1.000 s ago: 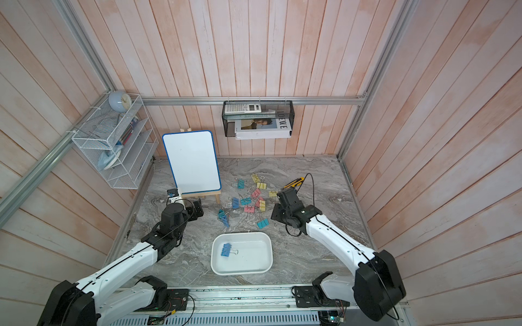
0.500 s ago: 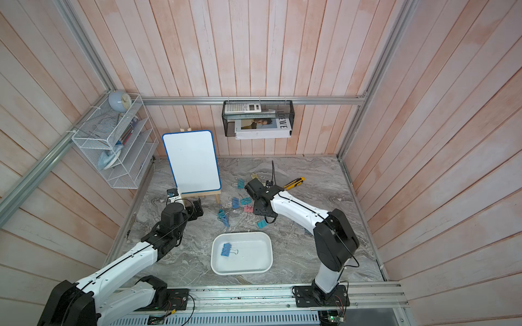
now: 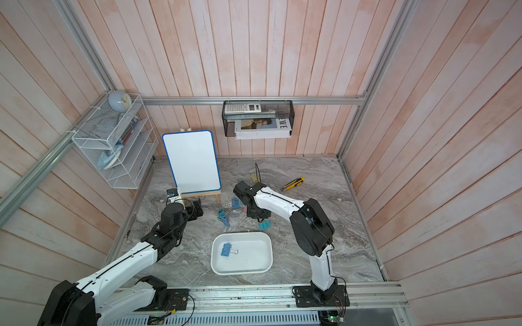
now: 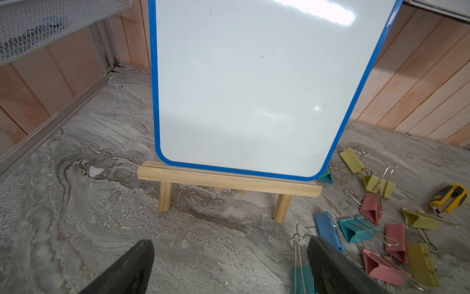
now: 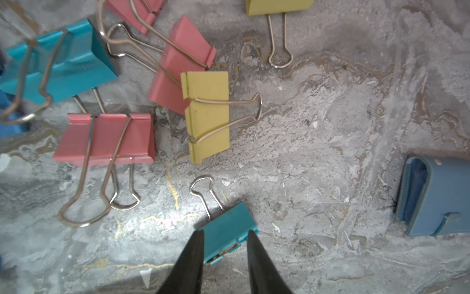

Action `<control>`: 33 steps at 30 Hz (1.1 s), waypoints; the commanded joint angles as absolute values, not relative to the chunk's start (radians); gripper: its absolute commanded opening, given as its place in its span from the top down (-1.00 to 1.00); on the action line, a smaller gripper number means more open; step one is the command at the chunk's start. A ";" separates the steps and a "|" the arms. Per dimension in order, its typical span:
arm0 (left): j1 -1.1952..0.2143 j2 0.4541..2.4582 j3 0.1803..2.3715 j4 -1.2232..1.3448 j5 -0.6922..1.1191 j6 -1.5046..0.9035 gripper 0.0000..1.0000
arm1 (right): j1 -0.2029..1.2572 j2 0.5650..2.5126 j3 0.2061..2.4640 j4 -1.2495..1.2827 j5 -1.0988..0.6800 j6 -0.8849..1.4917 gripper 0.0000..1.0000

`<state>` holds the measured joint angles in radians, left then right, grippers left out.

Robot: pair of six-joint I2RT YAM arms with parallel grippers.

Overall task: Put the binder clips in the storage box
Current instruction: Pick up the binder clip at the center of the board, then place the binder clip in the storage box.

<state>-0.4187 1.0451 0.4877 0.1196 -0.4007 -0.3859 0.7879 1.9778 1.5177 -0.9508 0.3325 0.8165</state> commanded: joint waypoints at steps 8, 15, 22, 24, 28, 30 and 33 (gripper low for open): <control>-0.414 1.026 0.471 0.126 -0.411 -0.371 -1.00 | 0.792 1.964 1.477 -0.962 0.349 0.822 0.72; -0.414 1.026 0.471 0.126 -0.410 -0.371 -1.00 | 0.790 1.906 1.444 -0.967 0.403 0.823 1.00; -0.414 1.022 0.469 0.129 -0.408 -0.371 -1.00 | 0.791 1.741 1.376 -0.952 0.465 0.834 1.00; -0.414 1.023 0.468 0.131 -0.405 -0.371 -1.00 | 0.798 1.653 1.333 -0.925 0.463 0.837 1.00; -0.414 1.016 0.469 0.124 -0.405 -0.369 -1.00 | 0.825 1.467 1.224 -0.844 0.419 0.845 1.00; -0.415 1.007 0.466 0.124 -0.410 -0.367 -1.00 | 0.840 1.358 1.149 -0.783 0.361 0.862 1.00; -0.414 0.997 0.456 0.130 -0.415 -0.366 -1.00 | 0.884 1.206 1.031 -0.683 0.293 0.901 1.00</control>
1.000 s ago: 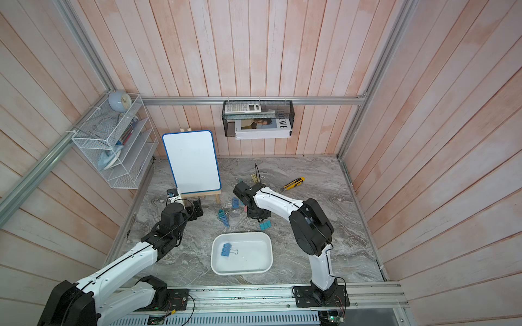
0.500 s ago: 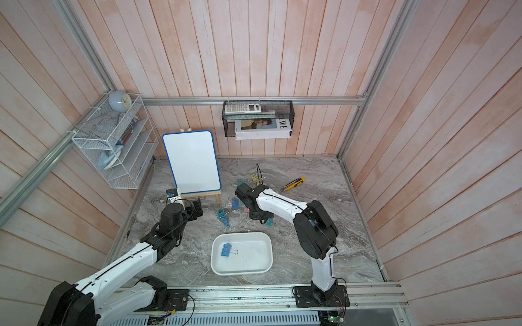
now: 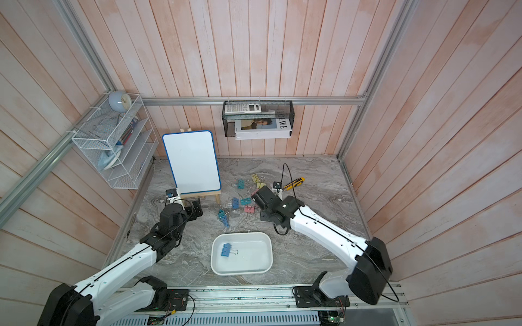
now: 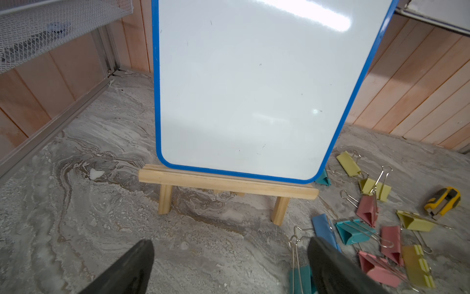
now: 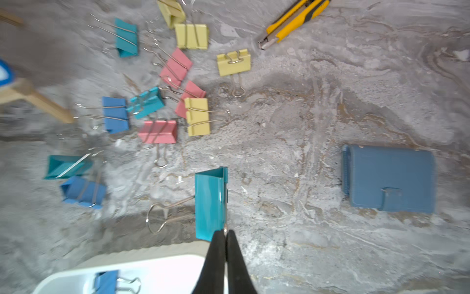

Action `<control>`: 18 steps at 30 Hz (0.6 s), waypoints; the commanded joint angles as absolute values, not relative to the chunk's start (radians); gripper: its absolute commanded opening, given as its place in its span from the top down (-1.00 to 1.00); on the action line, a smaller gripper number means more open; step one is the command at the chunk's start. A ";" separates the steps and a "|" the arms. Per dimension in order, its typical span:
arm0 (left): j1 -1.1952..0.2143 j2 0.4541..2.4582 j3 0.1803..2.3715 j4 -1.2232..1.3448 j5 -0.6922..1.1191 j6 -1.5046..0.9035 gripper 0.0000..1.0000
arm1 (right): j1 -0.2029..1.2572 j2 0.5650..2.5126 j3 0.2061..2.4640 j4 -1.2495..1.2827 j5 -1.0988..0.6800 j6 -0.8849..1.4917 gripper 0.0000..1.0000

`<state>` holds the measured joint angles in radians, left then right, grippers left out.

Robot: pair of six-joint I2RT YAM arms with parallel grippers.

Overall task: Put the binder clips in the storage box
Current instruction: Place the binder clip in the storage box.

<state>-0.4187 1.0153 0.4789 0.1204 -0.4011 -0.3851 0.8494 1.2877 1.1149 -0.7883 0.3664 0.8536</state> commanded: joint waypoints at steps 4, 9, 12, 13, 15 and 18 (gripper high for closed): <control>-0.414 0.999 0.451 0.142 -0.414 -0.365 -1.00 | 0.985 1.048 0.905 -0.578 0.269 0.972 1.00; -0.414 1.004 0.454 0.140 -0.413 -0.367 -1.00 | 1.130 1.017 0.797 -0.414 0.233 1.062 1.00; -0.414 1.003 0.451 0.144 -0.410 -0.367 -1.00 | 1.190 1.111 0.773 -0.298 0.178 1.084 1.00; -0.414 1.004 0.451 0.143 -0.410 -0.367 -1.00 | 1.203 1.146 0.777 -0.264 0.156 1.084 1.00; -0.414 1.006 0.450 0.144 -0.409 -0.367 -1.00 | 1.234 1.229 0.796 -0.204 0.123 1.086 1.00; -0.414 1.007 0.450 0.146 -0.411 -0.367 -1.00 | 1.269 1.331 0.823 -0.136 0.100 1.097 1.00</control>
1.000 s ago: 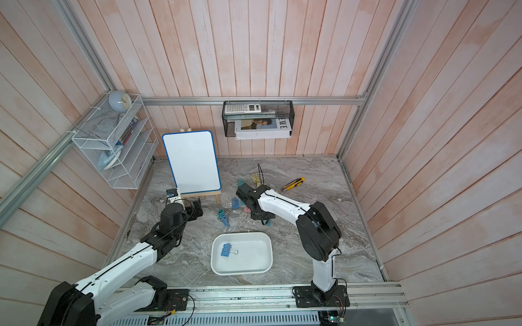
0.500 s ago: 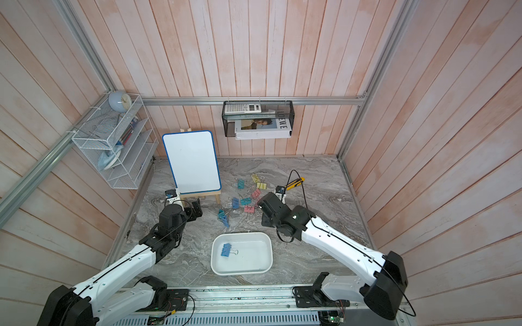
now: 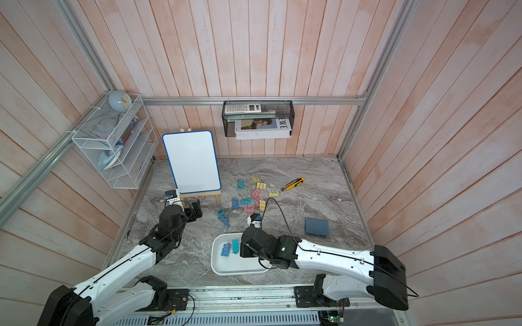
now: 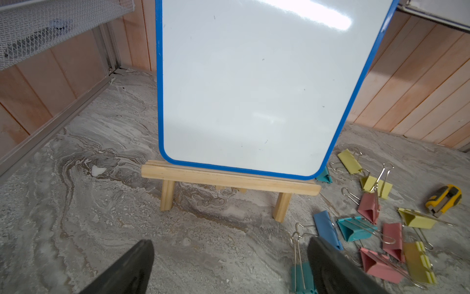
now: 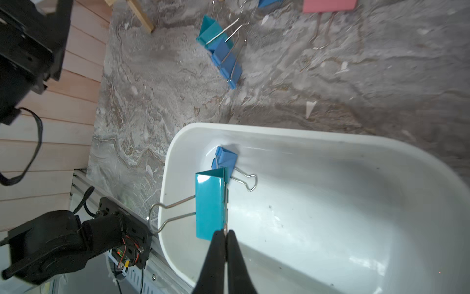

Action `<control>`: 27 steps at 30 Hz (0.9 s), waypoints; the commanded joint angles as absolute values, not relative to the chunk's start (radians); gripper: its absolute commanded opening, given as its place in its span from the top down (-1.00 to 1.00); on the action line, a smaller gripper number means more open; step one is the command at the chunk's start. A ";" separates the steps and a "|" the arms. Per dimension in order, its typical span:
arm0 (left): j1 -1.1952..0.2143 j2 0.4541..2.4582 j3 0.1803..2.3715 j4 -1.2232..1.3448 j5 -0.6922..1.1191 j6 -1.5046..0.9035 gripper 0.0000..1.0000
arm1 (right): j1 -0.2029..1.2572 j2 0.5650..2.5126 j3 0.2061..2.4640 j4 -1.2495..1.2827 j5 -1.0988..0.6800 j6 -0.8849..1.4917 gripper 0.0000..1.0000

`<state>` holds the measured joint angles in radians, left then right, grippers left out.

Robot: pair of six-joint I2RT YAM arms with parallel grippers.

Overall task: Put the binder clips in the storage box
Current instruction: Place the binder clip in the storage box.

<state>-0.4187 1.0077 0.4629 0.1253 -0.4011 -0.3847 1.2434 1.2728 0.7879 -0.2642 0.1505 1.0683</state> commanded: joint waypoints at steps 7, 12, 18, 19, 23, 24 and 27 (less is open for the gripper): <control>-0.414 1.008 0.450 0.148 -0.413 -0.364 -1.00 | 1.298 1.429 0.776 0.007 0.075 1.188 1.00; -0.414 1.013 0.449 0.152 -0.408 -0.367 -1.00 | 1.298 1.461 0.752 0.012 0.080 1.198 1.00; -0.414 1.015 0.448 0.150 -0.411 -0.366 -1.00 | 1.298 1.519 0.746 0.029 0.051 1.216 1.00; -0.414 1.015 0.448 0.152 -0.412 -0.366 -1.00 | 1.298 1.521 0.747 0.022 0.052 1.218 1.00; -0.414 1.016 0.449 0.151 -0.413 -0.365 -1.00 | 1.298 1.516 0.742 -0.011 0.060 1.224 0.89; -0.414 1.016 0.450 0.150 -0.413 -0.365 -1.00 | 1.298 1.511 0.742 -0.023 0.064 1.223 0.79; -0.414 1.015 0.449 0.151 -0.414 -0.365 -1.00 | 1.298 1.485 0.747 -0.090 0.087 1.208 0.55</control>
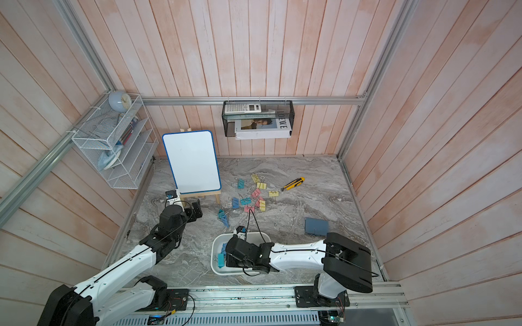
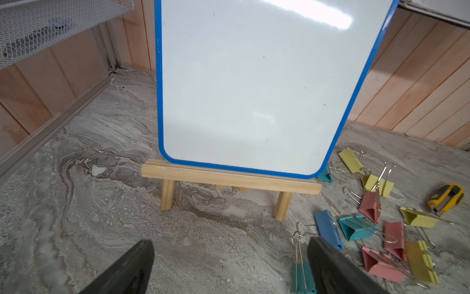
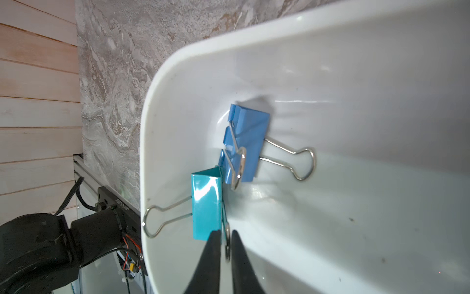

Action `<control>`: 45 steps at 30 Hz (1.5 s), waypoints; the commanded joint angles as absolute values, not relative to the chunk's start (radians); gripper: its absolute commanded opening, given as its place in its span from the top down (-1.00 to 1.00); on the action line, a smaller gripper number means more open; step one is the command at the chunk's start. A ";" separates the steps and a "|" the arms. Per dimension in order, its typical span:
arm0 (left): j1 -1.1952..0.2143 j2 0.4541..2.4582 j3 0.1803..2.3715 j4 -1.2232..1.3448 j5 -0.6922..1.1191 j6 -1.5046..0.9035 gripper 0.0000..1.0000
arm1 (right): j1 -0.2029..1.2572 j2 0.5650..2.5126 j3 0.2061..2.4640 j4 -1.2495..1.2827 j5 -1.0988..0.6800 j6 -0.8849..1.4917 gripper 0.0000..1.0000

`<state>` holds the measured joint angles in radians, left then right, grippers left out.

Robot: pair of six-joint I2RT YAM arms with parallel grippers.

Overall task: Put the binder clips in the storage box
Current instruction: Place the binder clip in the storage box, then pick up the binder clip at the center of the board.

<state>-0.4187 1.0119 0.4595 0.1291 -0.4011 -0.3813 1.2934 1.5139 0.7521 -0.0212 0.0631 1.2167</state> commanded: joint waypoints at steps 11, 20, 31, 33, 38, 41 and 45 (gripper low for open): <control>-0.414 1.013 0.450 0.149 -0.413 -0.364 -1.00 | 1.280 1.245 0.825 -0.410 0.429 1.044 -0.20; -0.414 1.013 0.448 0.151 -0.411 -0.364 -1.00 | 0.782 1.157 0.886 -0.480 0.216 0.769 -0.32; -0.413 1.023 0.453 0.153 -0.407 -0.364 -1.00 | 0.680 1.669 1.225 -0.595 0.003 0.532 -0.04; -0.413 1.023 0.451 0.154 -0.407 -0.365 -1.00 | 0.710 1.736 1.270 -0.598 0.058 0.446 -0.04; -0.413 1.025 0.453 0.153 -0.405 -0.365 -1.00 | 0.822 1.876 1.381 -0.645 0.274 0.171 -0.06; -0.413 1.028 0.454 0.152 -0.408 -0.364 -1.00 | 0.860 1.965 1.466 -0.725 0.422 0.094 -0.07; -0.413 1.028 0.455 0.152 -0.408 -0.365 -1.00 | 0.885 2.041 1.532 -0.765 0.540 0.031 -0.09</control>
